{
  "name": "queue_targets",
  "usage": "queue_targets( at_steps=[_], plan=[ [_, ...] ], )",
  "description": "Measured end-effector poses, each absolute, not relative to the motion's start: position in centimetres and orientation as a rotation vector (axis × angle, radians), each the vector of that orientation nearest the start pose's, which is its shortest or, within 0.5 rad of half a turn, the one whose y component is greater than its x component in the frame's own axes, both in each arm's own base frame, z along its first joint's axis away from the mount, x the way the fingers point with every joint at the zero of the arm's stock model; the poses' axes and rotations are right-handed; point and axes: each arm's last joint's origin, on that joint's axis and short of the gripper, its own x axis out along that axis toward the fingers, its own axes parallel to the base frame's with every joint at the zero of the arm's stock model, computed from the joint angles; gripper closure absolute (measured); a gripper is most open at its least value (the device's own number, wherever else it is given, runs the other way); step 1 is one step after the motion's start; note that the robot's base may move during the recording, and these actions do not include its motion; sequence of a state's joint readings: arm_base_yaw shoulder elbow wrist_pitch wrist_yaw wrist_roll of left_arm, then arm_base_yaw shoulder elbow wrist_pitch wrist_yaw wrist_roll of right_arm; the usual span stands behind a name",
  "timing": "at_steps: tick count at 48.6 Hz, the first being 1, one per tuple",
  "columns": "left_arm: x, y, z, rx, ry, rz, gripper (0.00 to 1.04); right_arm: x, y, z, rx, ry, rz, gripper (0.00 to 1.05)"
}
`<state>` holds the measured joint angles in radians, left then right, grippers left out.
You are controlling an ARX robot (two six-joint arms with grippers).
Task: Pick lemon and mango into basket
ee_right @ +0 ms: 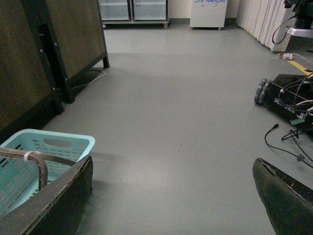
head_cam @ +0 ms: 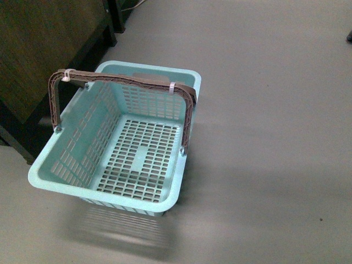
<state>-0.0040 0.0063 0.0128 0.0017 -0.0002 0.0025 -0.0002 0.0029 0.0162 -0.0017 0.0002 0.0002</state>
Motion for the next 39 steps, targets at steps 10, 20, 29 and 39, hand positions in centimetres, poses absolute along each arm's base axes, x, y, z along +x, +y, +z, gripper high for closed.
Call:
queue_targets(
  at_steps=[10,20,29,39],
  plan=[
    [9.73,-0.04,16.75,0.002,-0.008,-0.004,0.07,9.69,0.00,16.86,0.000,-0.012,0.000,0.09],
    [9.73,-0.04,16.75,0.002,-0.008,-0.004,0.07,9.69,0.00,16.86,0.000,-0.012,0.000,0.09],
    [9.73,-0.04,16.75,0.002,-0.008,-0.004,0.07,9.69,0.00,16.86,0.000,-0.012,0.000,0.09],
    [10.25,0.52,16.22,-0.276,0.242,0.057,0.07,9.69,0.00,16.86,0.000,-0.012,0.000,0.09]
  ],
)
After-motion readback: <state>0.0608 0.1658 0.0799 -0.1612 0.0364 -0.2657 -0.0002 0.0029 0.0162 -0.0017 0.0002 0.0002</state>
